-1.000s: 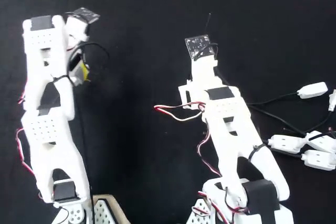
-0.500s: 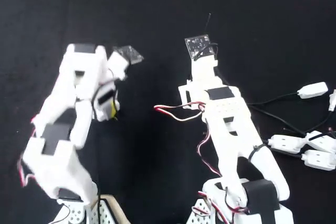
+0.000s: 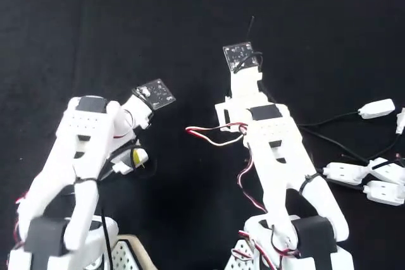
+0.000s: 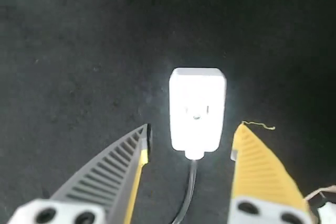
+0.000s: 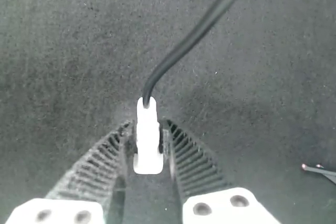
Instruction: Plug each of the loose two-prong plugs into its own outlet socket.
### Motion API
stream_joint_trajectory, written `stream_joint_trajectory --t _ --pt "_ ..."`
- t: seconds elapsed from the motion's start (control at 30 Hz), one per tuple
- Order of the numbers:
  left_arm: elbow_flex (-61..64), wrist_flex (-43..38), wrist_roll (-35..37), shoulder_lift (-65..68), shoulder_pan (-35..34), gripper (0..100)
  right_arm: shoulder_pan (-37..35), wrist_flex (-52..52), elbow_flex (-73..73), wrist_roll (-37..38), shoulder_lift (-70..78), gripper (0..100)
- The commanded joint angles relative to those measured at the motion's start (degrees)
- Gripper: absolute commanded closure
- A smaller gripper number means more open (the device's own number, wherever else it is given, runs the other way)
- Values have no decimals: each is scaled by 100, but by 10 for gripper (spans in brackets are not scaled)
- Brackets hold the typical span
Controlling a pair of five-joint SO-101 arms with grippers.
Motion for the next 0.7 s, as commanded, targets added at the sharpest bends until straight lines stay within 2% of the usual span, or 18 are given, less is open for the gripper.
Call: stream_joint_trajectory --t 0.0,0.13,0.27,0.33,0.47,0.57,0.67 --pt "40 571 325 -923 136 738 53 -53 -259 9 -13 987" --pt "725 765 519 -1697 646 765 53 -53 -259 9 -13 987" --pt "1833 -615 862 -1846 892 756 53 -53 -259 9 -13 987" --pt "2026 -809 993 -1662 971 744 53 -53 -233 9 -13 987" --pt "1807 -905 958 -1143 778 754 53 -79 -198 9 -13 987" --pt "1727 -1257 941 -589 637 755 53 -79 -189 9 -13 987" --pt "1710 -1688 633 -44 330 755 53 -70 -189 9 -13 987"
